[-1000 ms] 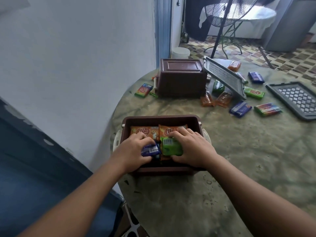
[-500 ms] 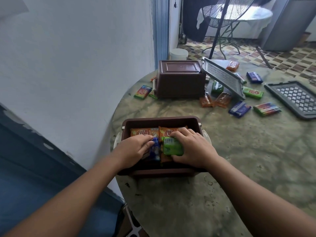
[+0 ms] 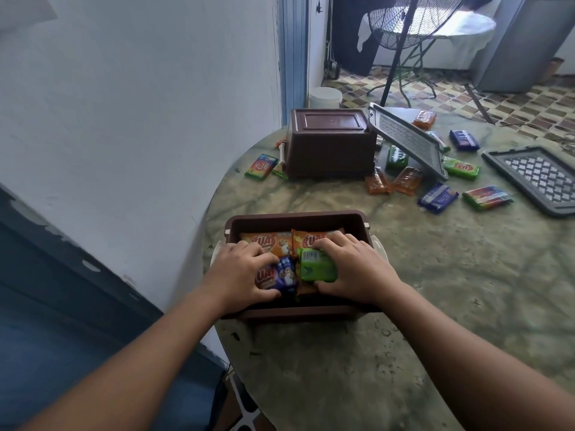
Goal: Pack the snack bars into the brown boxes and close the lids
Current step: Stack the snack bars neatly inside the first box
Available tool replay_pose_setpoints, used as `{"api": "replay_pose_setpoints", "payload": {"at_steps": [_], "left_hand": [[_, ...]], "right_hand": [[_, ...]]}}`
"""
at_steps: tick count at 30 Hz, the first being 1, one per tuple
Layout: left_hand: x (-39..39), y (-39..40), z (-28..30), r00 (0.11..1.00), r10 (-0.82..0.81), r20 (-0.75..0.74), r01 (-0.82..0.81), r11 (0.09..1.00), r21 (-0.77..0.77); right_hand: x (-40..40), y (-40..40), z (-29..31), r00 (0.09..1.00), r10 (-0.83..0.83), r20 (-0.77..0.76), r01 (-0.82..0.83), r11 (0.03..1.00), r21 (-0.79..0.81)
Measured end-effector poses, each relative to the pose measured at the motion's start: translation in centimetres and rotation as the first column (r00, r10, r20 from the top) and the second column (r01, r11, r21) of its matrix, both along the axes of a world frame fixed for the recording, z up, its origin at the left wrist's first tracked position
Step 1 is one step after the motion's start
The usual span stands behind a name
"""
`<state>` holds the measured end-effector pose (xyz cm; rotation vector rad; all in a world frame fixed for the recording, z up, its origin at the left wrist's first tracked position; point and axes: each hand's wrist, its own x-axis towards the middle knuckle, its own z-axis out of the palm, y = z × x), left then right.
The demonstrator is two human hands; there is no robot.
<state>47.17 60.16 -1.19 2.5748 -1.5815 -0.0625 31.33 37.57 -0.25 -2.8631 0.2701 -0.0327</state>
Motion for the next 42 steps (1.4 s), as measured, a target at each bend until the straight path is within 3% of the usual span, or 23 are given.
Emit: {"api": "replay_pose_setpoints", "payload": {"at_steps": [5, 12, 23, 32, 37, 42], "left_hand": [[-0.2, 0.0, -0.2, 0.998, -0.059, -0.007, 0.058, 0.998, -0.028], [-0.3, 0.0, -0.1, 0.999, -0.029, 0.028, 0.029, 0.999, -0.031], [-0.7, 0.2, 0.5, 0.999, -0.006, -0.048, 0.001, 0.995, -0.102], [-0.8, 0.2, 0.5, 0.999, 0.013, -0.045, -0.017, 0.996, -0.091], [-0.8, 0.2, 0.6, 0.999, 0.016, -0.040, -0.019, 0.996, -0.089], [-0.9, 0.2, 0.7, 0.999, 0.018, -0.041, -0.022, 0.995, -0.094]], "right_hand": [[-0.2, 0.0, -0.1, 1.000, -0.007, 0.011, 0.006, 1.000, 0.010], [-0.2, 0.0, 0.0, 1.000, 0.000, 0.016, -0.001, 0.999, 0.050], [-0.1, 0.2, 0.0, 0.997, 0.037, -0.065, -0.035, 0.999, 0.026], [-1.0, -0.1, 0.9, 0.972, -0.170, 0.163, 0.096, 0.918, 0.385], [-0.8, -0.5, -0.2, 0.961, -0.204, 0.189, 0.132, 0.933, 0.336], [-0.3, -0.5, 0.6, 0.985, -0.160, 0.071, 0.137, 0.956, 0.259]]}}
